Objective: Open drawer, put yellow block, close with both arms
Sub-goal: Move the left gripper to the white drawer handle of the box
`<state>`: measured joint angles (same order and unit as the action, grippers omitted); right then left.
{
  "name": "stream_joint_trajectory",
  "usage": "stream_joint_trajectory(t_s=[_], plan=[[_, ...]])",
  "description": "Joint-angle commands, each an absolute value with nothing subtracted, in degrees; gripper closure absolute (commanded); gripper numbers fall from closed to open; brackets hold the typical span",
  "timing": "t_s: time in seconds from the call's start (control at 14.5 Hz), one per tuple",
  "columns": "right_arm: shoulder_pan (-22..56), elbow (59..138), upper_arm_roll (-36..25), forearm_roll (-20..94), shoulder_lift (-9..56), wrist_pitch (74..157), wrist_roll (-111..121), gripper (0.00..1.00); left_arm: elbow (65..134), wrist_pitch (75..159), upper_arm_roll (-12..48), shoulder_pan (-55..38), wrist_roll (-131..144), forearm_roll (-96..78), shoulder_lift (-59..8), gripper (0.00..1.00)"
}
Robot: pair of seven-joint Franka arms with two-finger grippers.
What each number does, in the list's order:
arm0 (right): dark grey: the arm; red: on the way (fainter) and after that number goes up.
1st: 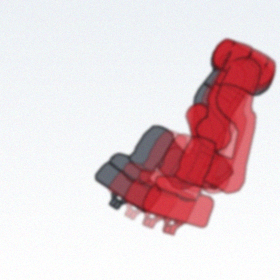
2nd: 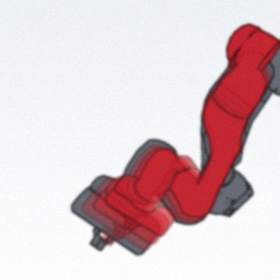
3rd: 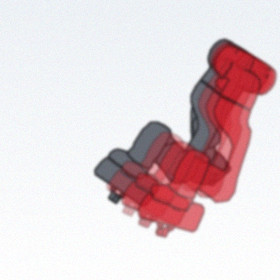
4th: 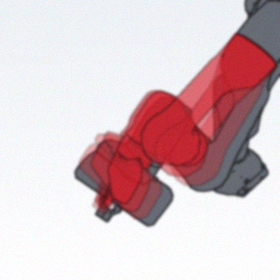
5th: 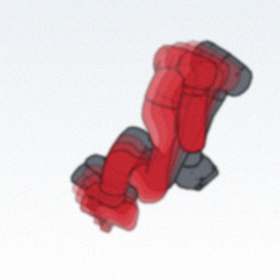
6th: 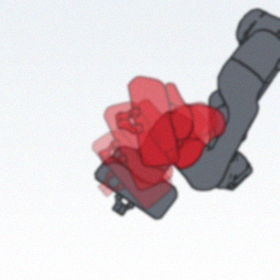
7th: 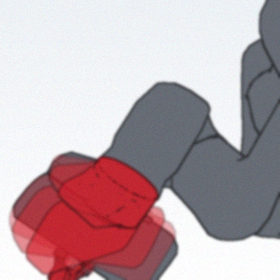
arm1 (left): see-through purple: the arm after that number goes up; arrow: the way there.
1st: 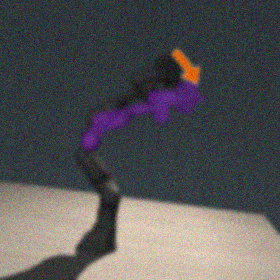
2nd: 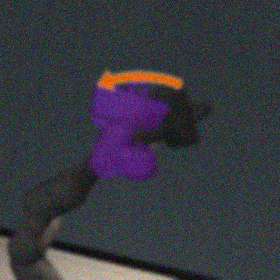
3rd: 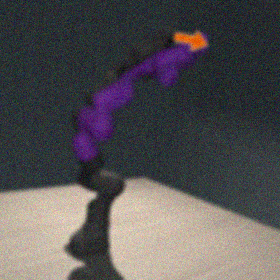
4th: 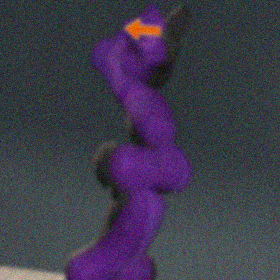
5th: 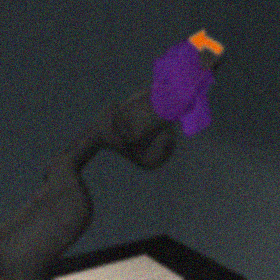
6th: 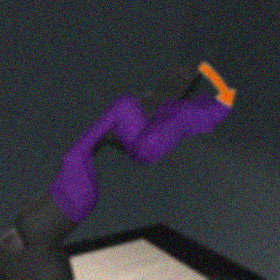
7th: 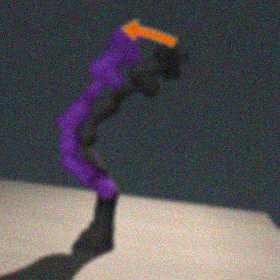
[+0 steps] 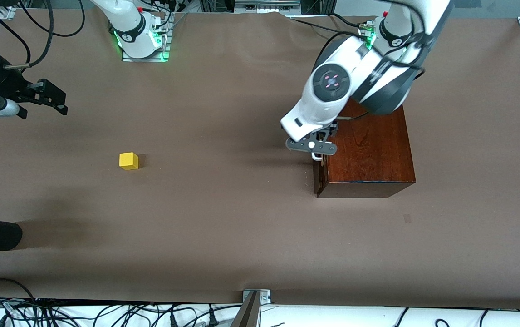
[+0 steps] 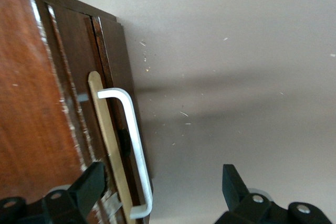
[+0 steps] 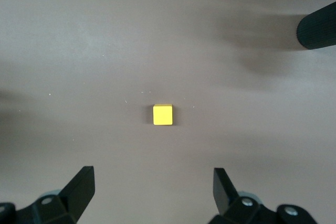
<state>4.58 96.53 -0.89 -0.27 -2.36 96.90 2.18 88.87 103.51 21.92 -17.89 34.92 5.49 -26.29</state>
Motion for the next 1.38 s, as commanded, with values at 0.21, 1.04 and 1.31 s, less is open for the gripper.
stream_joint_trajectory(t_s=[0.21, 1.04, 1.31], plan=[[4.31, 95.19, -0.79, 0.88, -2.11, 95.98, 2.02, 0.00, 90.26, 102.92, 21.97, -21.62, 45.53, 15.73, -28.30, 0.00], [4.31, 95.19, -0.44, 0.88, -2.11, 95.98, 2.02, 0.00, 95.80, 111.88, 21.80, -22.06, 50.62, 15.82, -32.16, 0.00], [4.31, 95.19, -0.35, 0.88, -2.11, 96.06, 2.02, 0.00, 94.84, 113.99, 21.97, -24.77, 51.59, 15.65, -32.78, 0.00]])
